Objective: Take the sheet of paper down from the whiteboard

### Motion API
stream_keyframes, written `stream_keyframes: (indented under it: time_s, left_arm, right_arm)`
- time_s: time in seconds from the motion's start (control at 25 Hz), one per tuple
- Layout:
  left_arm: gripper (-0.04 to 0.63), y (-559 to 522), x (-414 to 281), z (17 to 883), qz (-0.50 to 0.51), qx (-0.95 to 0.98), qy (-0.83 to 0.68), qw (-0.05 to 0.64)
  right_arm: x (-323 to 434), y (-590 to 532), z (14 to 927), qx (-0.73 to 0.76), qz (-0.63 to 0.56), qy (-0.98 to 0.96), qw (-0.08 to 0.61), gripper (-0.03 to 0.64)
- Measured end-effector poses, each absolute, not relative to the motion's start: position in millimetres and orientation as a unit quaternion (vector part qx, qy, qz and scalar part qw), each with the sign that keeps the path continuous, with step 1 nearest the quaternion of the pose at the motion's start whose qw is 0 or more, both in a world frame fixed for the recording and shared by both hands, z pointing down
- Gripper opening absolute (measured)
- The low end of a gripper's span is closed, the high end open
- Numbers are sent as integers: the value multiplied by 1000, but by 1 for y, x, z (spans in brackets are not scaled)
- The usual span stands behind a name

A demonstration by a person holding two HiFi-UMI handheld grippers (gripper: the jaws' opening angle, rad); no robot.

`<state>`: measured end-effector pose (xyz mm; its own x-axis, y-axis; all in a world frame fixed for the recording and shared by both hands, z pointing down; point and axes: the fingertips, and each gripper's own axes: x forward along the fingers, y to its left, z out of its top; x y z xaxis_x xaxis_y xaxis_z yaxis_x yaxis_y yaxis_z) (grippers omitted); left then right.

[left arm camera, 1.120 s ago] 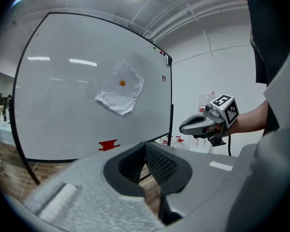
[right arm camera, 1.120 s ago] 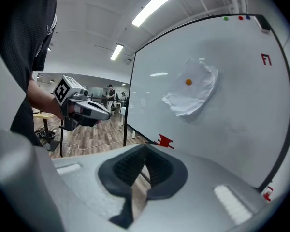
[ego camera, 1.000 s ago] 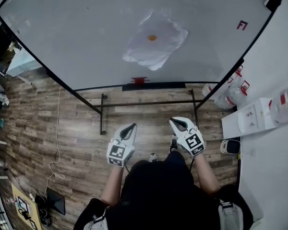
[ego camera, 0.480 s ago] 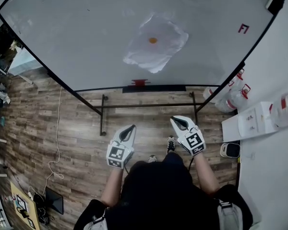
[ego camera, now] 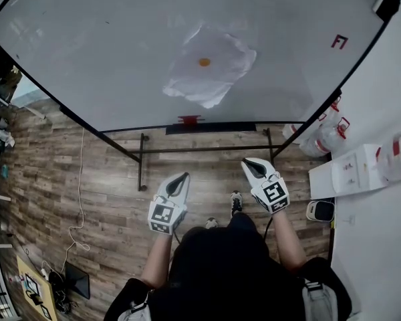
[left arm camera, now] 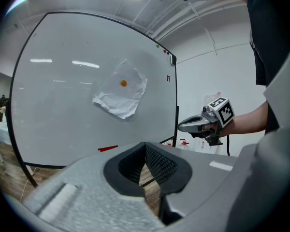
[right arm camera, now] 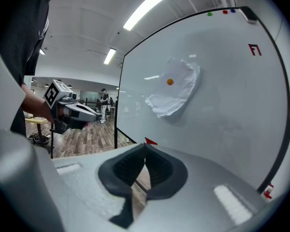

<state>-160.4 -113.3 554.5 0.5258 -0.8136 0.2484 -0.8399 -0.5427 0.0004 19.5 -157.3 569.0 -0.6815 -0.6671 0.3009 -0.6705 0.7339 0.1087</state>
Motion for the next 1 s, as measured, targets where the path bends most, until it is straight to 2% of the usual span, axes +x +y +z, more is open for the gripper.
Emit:
stream_keyframes:
  time_s: [0.6, 1.0]
  left_arm:
    - [11, -206, -119, 535, 100, 849, -516, 48]
    - [11, -265, -95, 498, 90, 817, -570, 8]
  right_arm:
    - [57, -273, 537, 326, -3, -938, 120, 3]
    - [71, -345, 496, 261, 37, -964, 40, 3]
